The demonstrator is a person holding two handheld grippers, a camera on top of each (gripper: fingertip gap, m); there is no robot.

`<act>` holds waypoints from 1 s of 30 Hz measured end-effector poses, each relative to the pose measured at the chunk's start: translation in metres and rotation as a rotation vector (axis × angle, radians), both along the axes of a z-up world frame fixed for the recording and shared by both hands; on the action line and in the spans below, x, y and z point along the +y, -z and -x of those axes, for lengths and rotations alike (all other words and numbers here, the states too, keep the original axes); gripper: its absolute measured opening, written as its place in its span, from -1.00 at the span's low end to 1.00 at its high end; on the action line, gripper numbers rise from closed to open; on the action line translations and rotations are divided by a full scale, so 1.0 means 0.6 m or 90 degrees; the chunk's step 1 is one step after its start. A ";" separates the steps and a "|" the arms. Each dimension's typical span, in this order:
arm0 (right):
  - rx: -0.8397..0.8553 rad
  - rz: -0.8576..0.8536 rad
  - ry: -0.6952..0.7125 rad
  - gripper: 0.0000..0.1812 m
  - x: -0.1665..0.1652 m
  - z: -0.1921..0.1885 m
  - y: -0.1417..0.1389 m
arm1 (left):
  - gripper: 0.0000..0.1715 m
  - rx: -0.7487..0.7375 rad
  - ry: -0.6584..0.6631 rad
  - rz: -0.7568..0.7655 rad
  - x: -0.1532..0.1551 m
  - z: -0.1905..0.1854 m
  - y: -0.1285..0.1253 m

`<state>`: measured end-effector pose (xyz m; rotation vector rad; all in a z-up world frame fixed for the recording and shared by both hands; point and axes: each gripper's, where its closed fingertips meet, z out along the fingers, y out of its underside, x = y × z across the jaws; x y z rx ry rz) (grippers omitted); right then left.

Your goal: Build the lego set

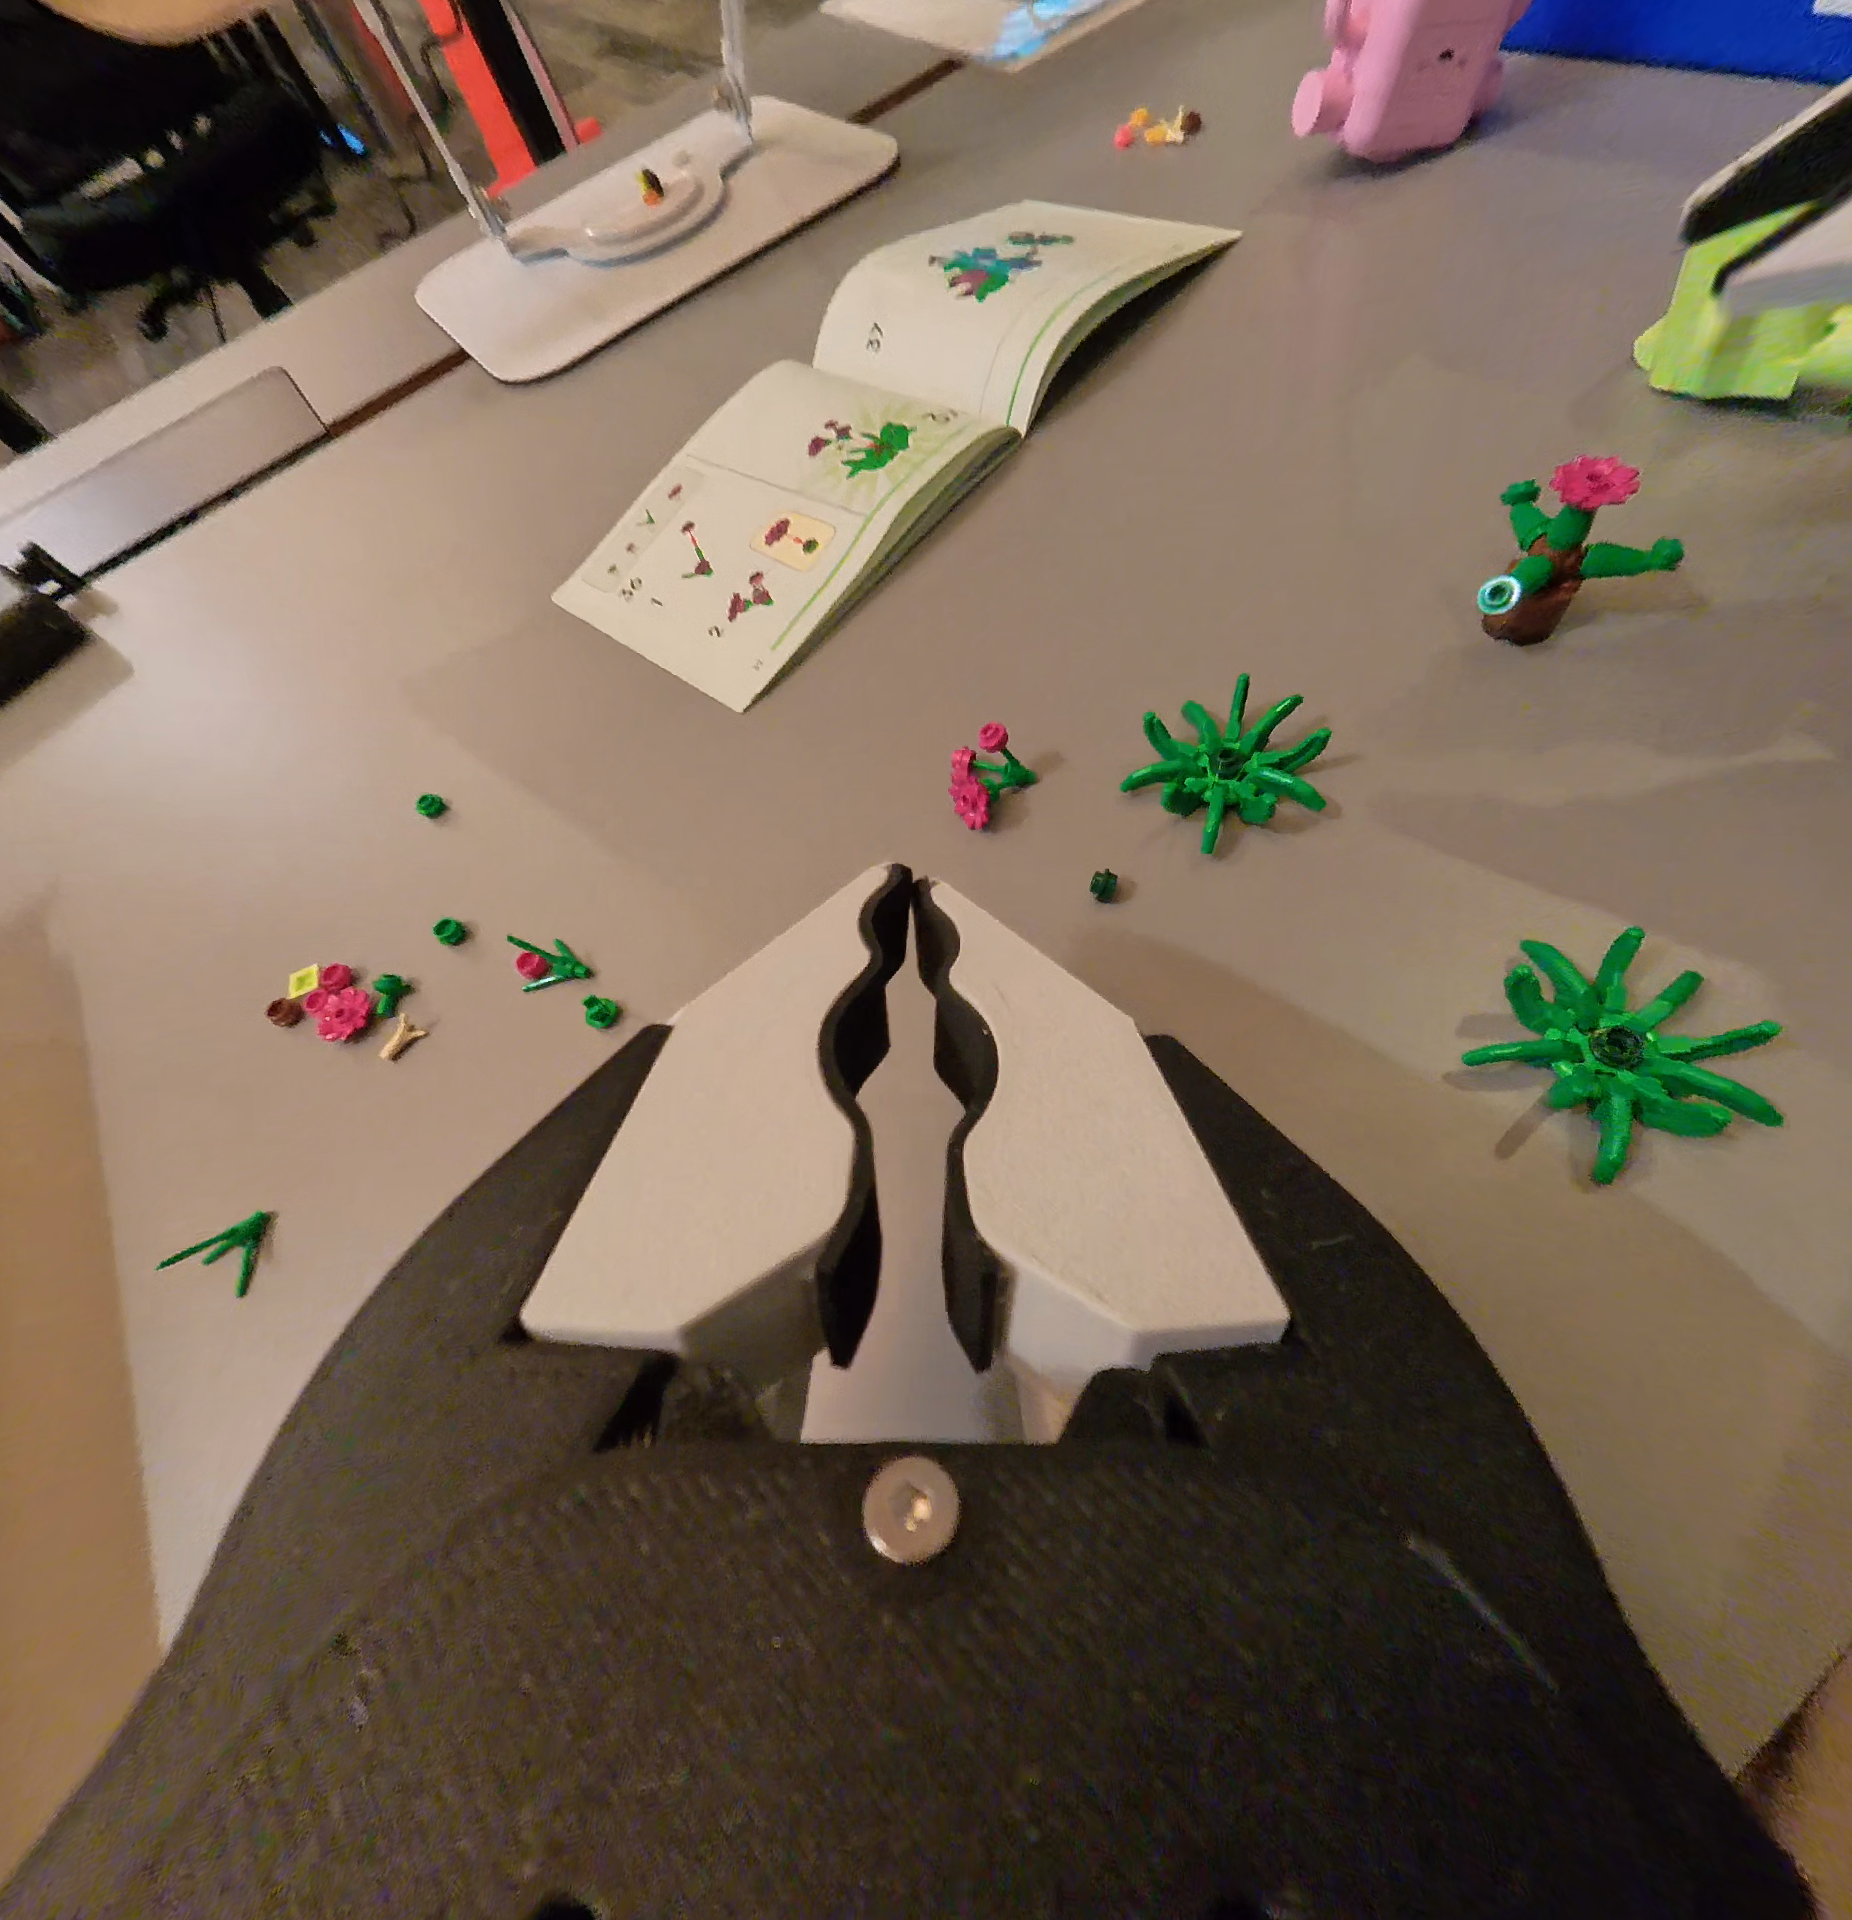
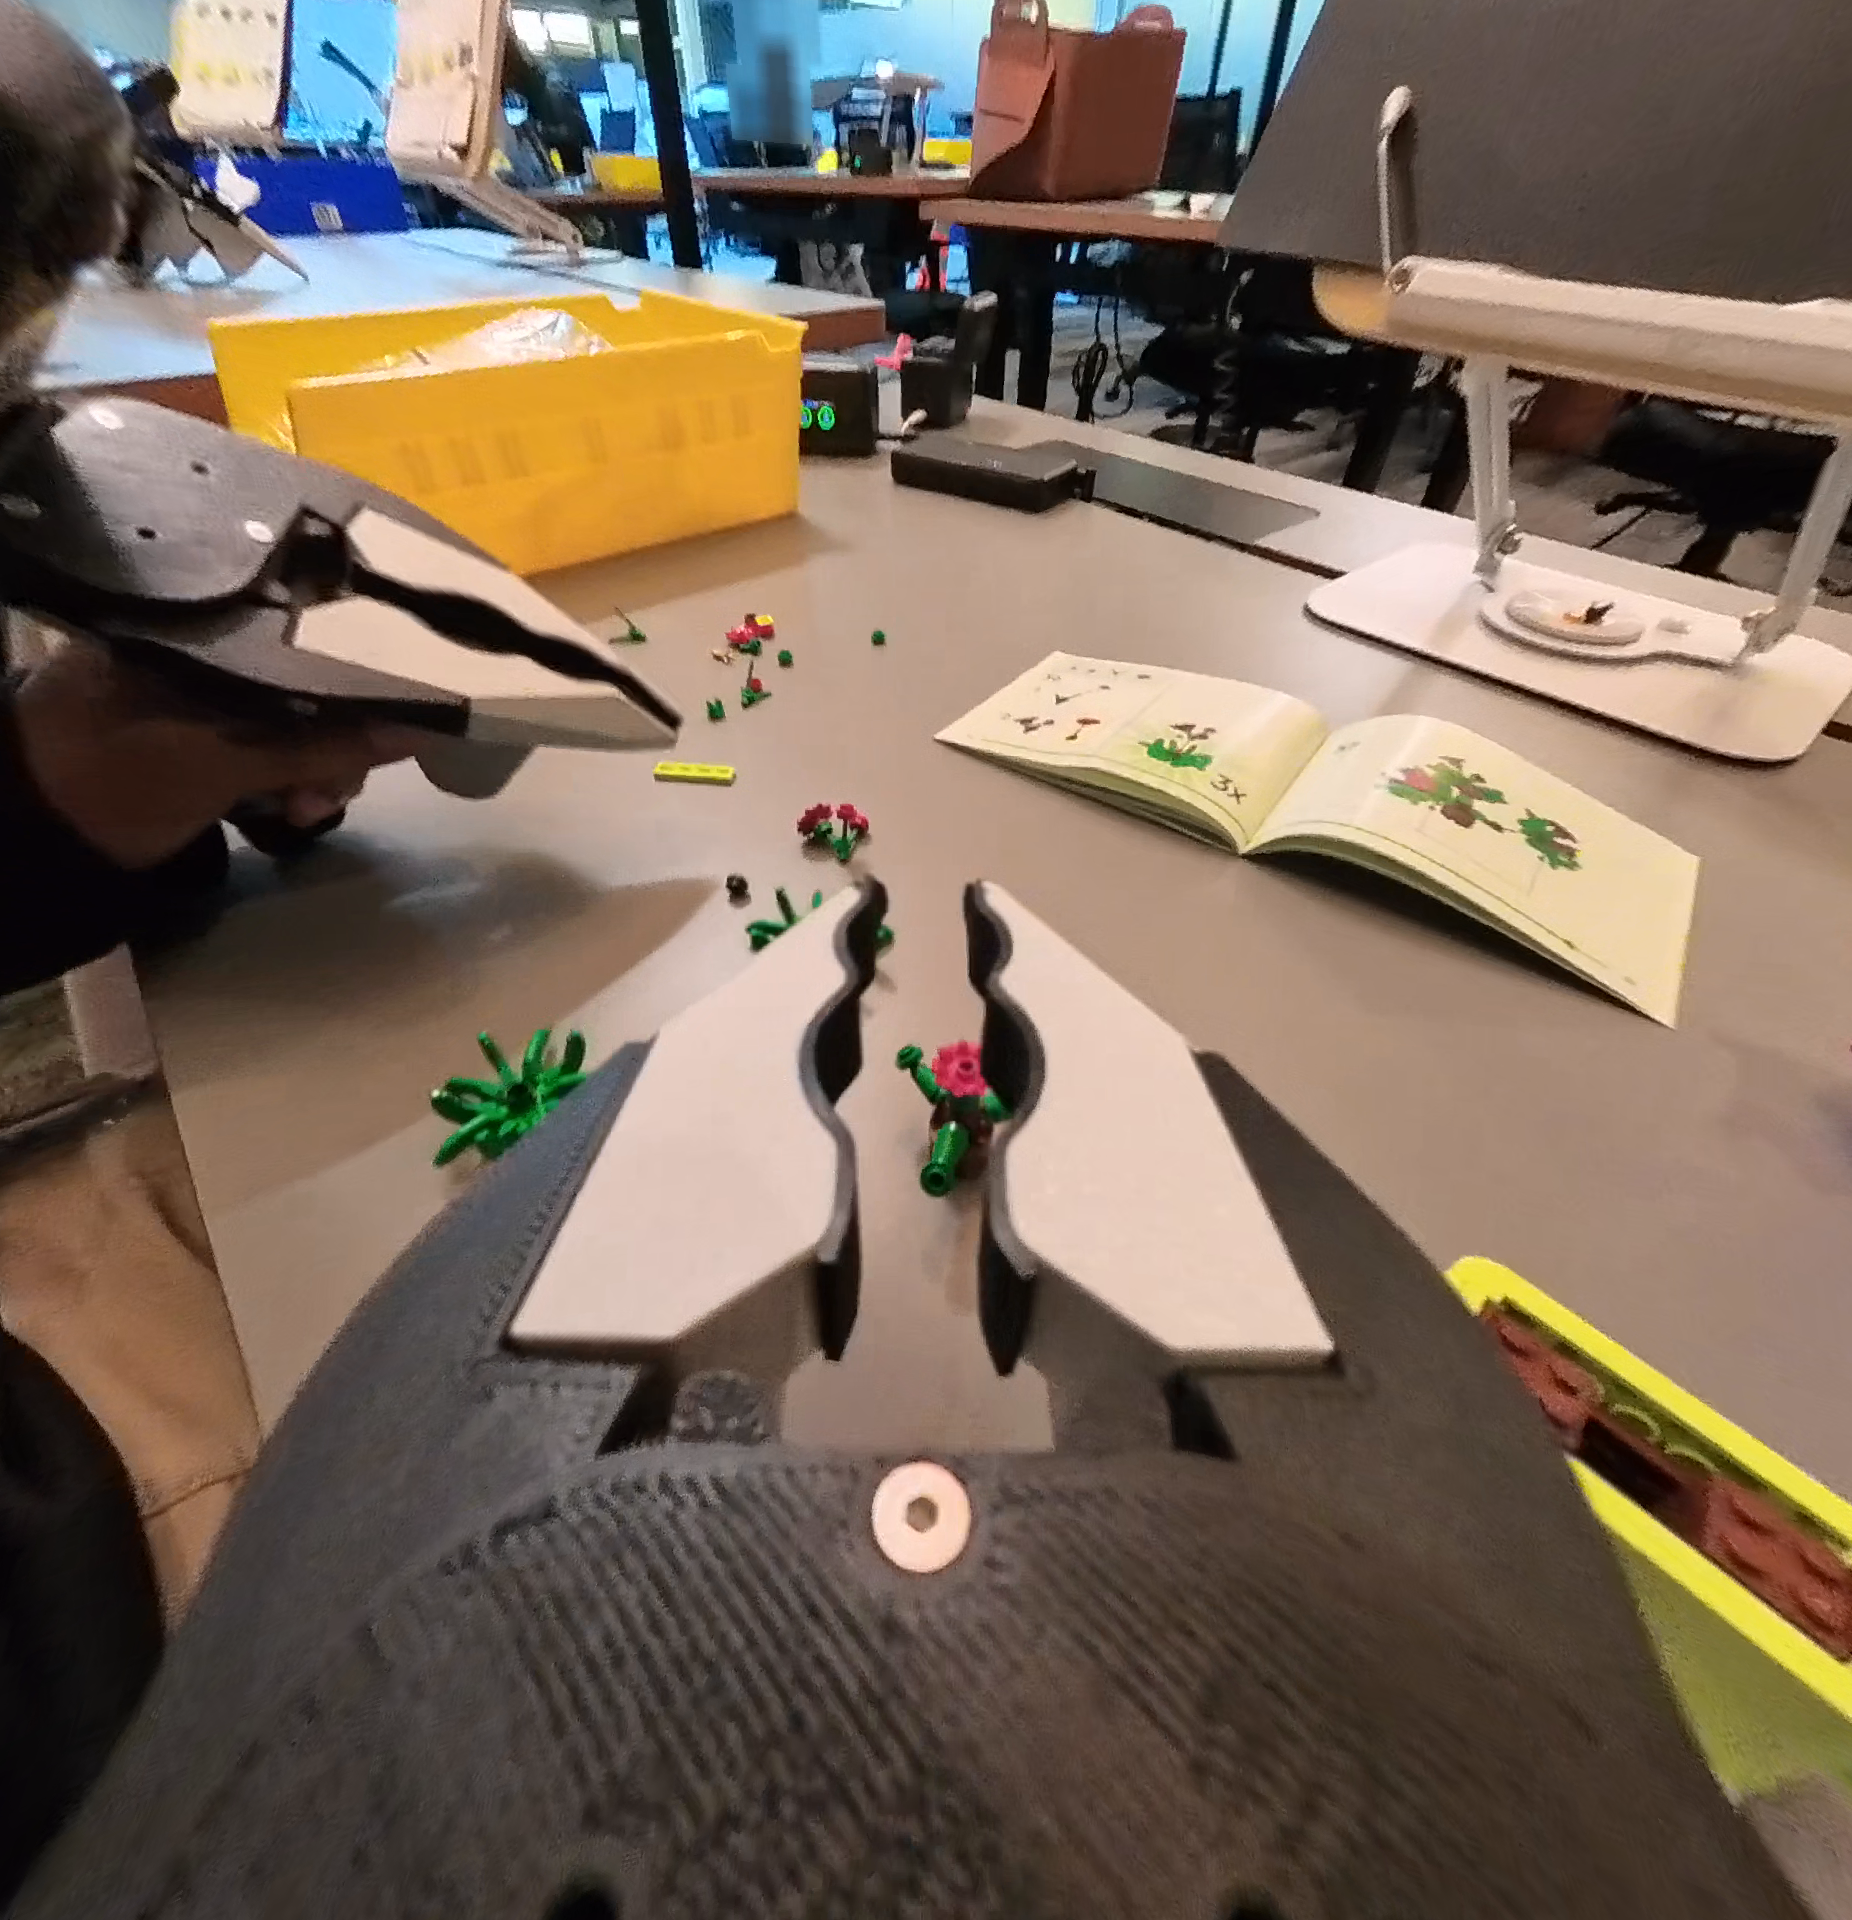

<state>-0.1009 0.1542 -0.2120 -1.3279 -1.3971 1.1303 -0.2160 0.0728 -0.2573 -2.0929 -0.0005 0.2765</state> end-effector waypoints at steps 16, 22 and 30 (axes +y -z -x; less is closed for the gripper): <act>0.031 -0.034 -0.032 -0.71 -0.018 -0.003 -0.010 | -0.98 -0.073 0.046 0.063 0.004 -0.012 0.027; 0.017 -0.060 -0.034 -0.65 -0.024 0.000 -0.003 | -0.95 -0.058 0.050 0.075 0.005 -0.015 0.031; 0.011 -0.096 -0.032 -0.64 -0.031 0.001 0.000 | -0.94 -0.038 0.051 0.091 0.006 -0.017 0.037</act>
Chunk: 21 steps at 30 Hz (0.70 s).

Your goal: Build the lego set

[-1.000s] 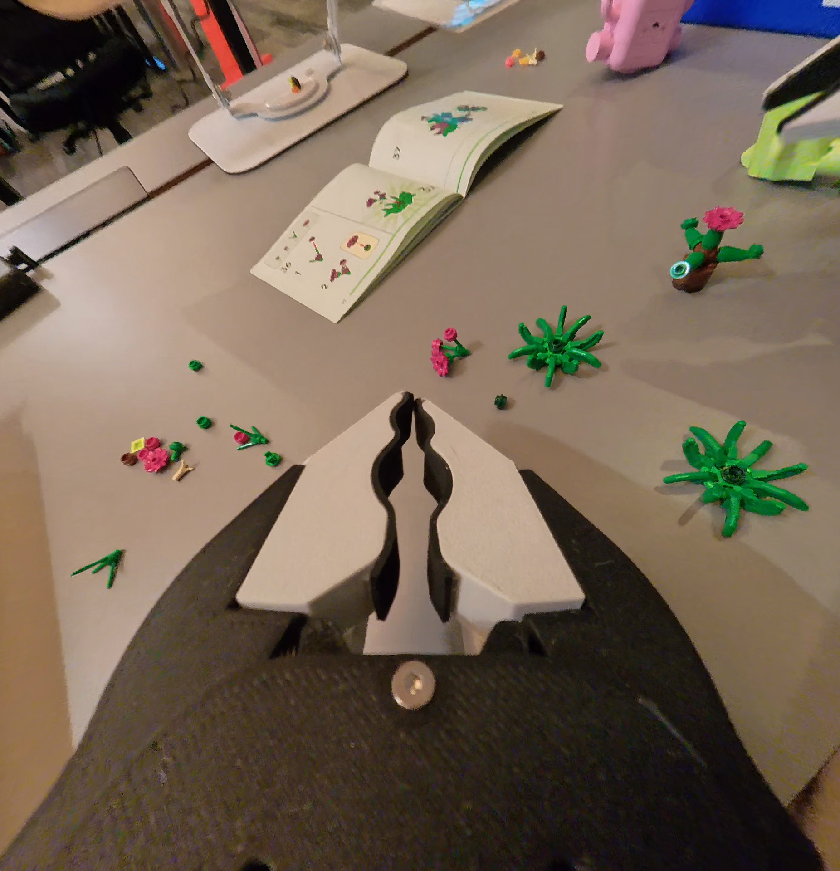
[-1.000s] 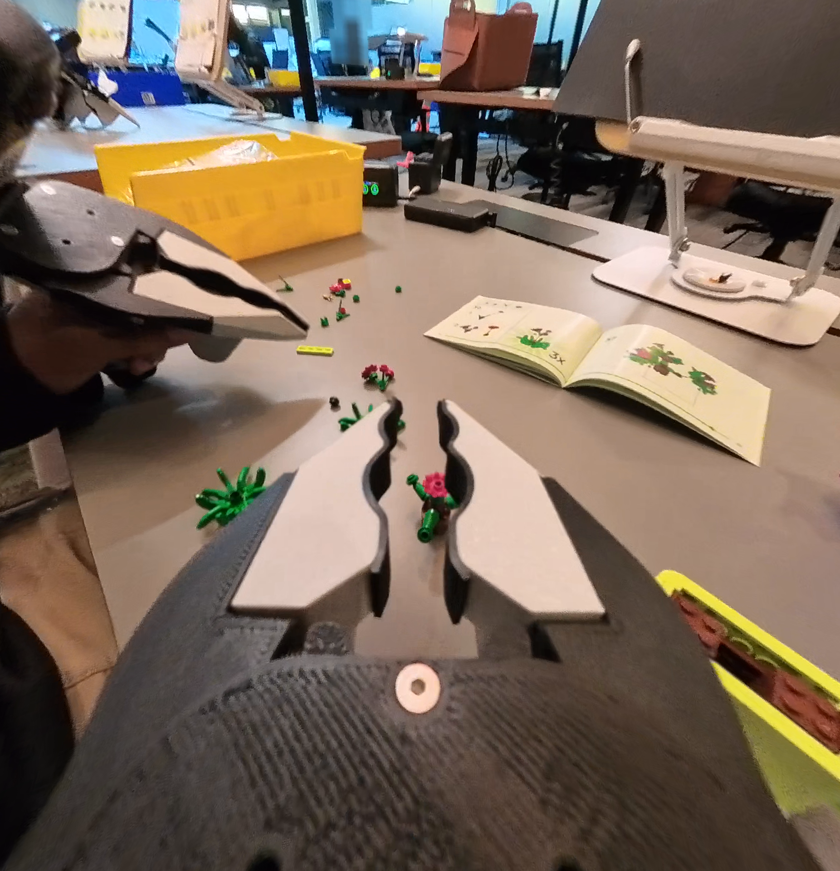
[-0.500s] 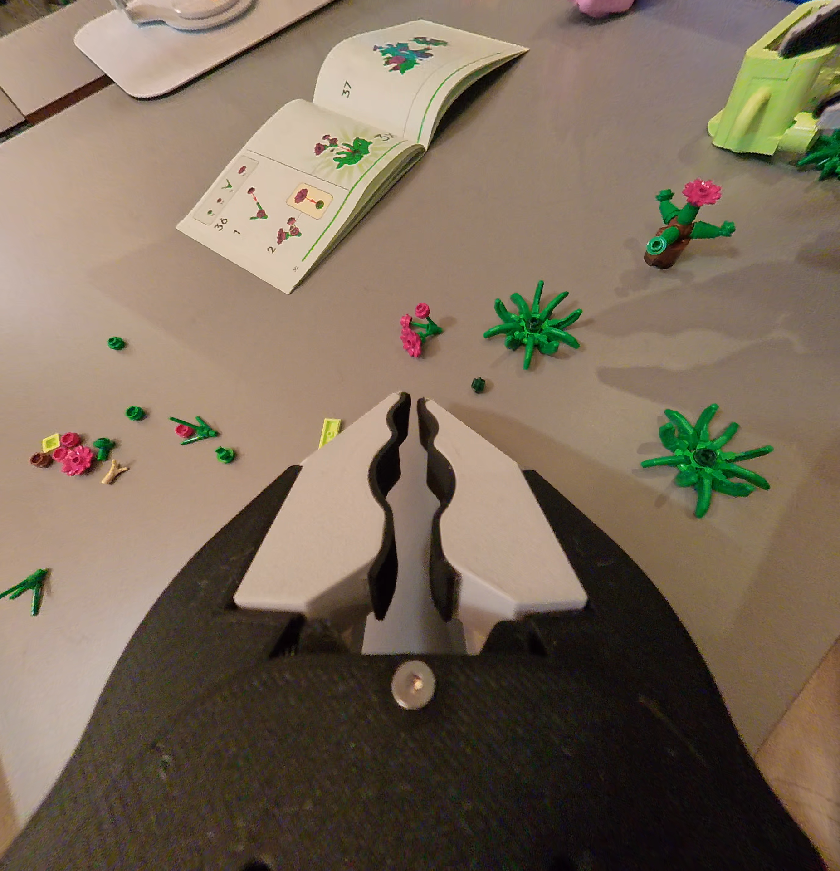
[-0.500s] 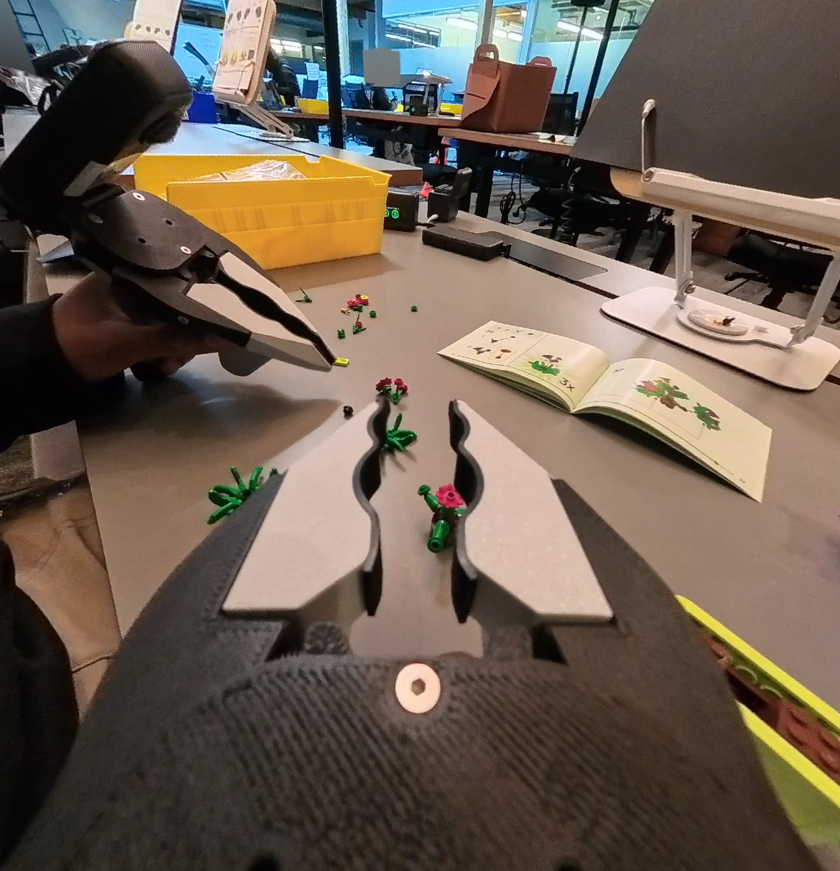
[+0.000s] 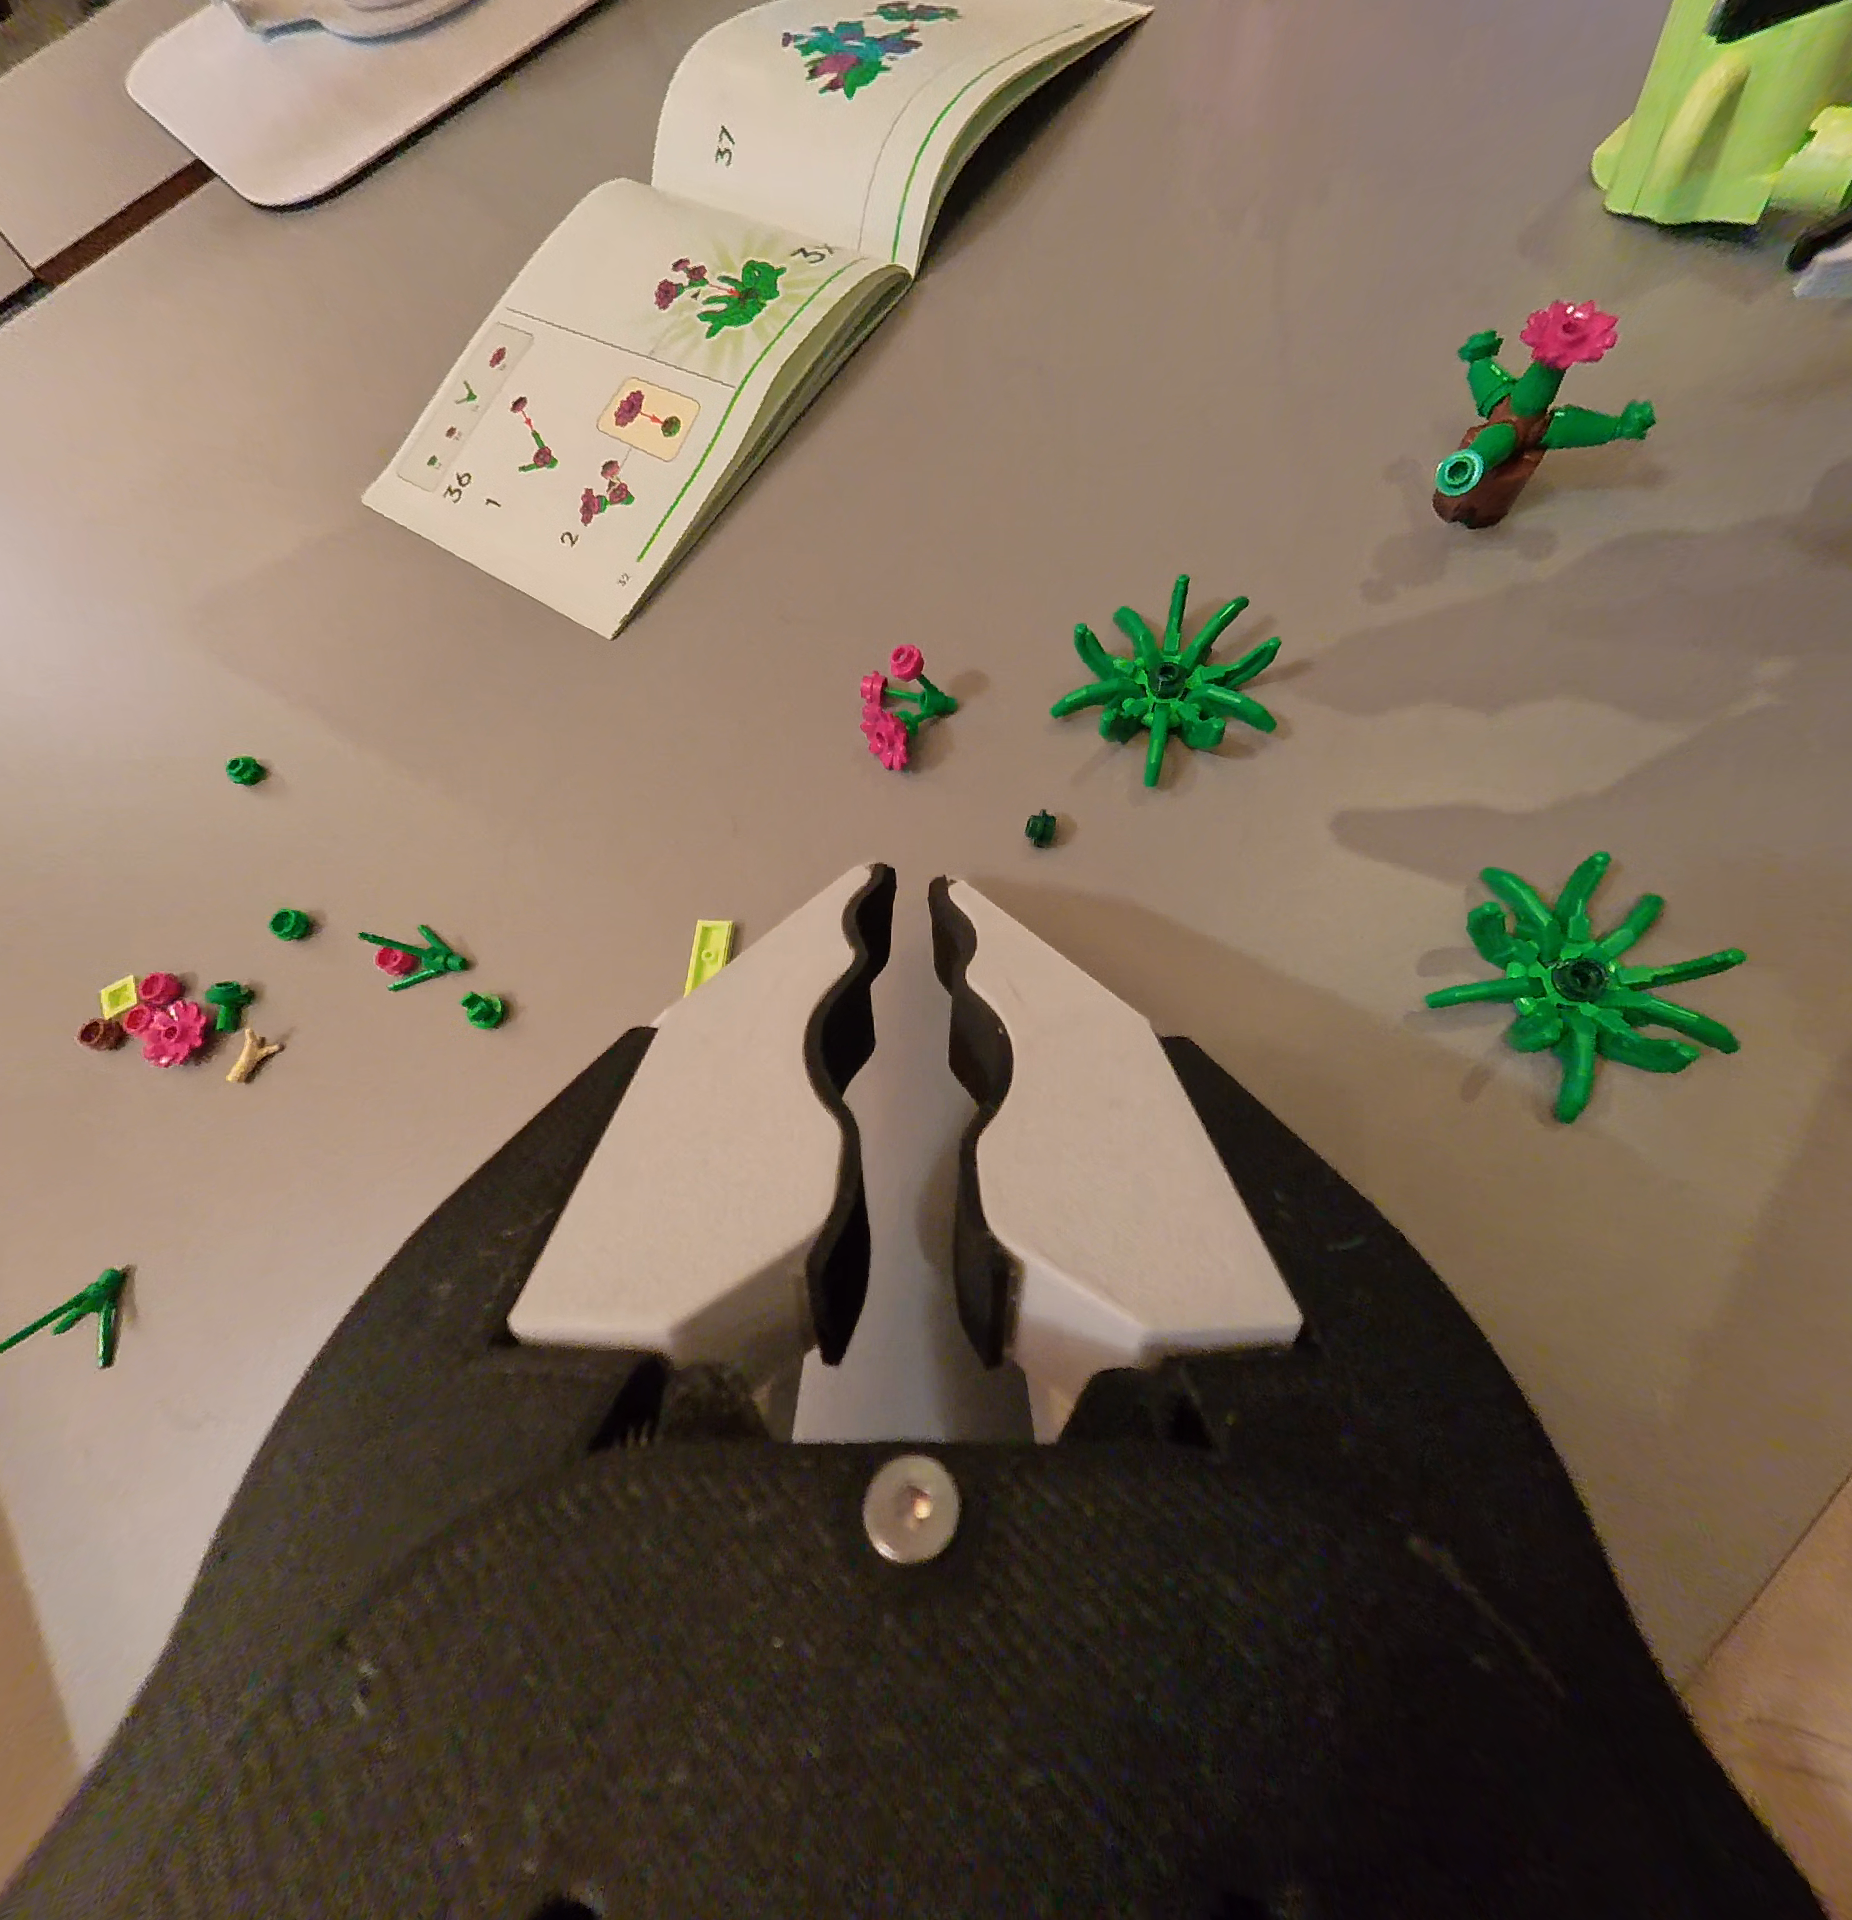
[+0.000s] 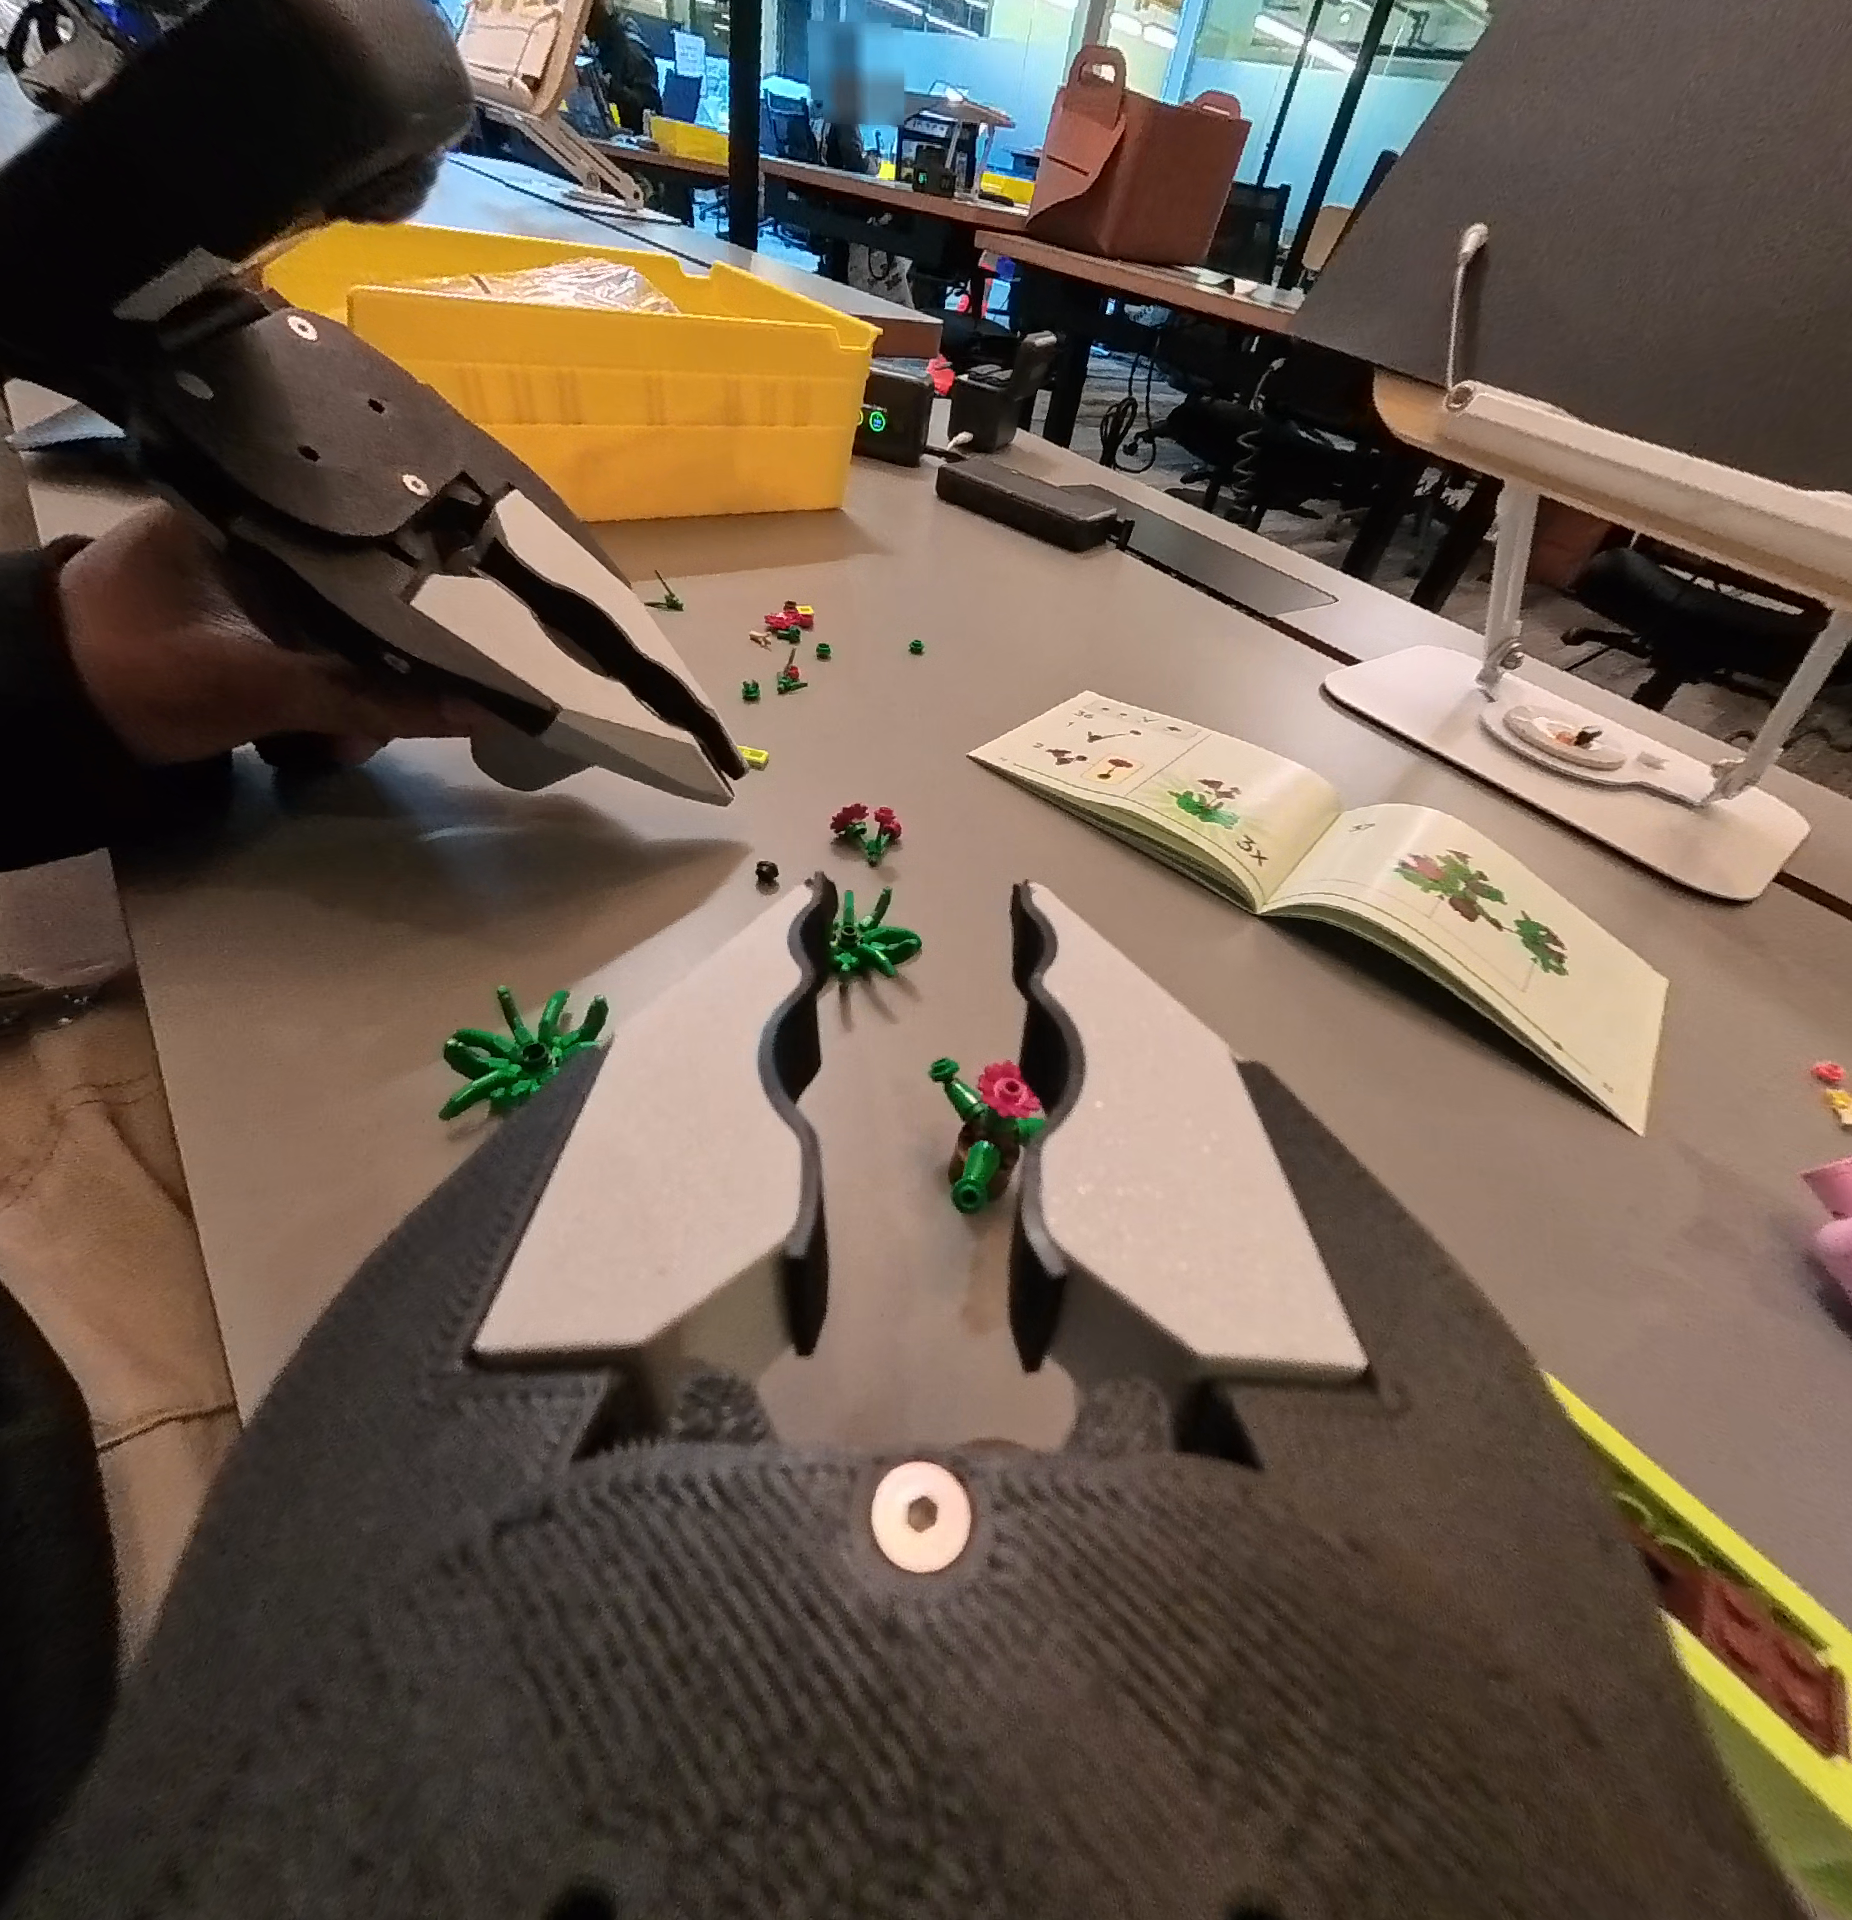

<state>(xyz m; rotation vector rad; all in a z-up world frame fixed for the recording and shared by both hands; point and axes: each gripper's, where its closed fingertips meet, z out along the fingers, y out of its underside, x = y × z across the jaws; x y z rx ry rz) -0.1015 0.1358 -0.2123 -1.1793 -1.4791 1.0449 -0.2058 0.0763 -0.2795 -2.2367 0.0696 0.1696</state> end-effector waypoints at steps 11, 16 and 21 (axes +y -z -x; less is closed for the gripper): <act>0.011 0.003 0.003 -0.64 0.002 -0.002 -0.004 | -0.92 0.026 0.004 0.026 0.001 -0.002 0.010; 0.016 0.007 0.003 -0.63 0.003 -0.003 -0.006 | -0.91 0.038 0.005 0.037 0.001 -0.003 0.015; 0.018 0.009 0.003 -0.63 0.003 -0.004 -0.007 | -0.90 0.048 0.007 0.052 0.001 -0.004 0.021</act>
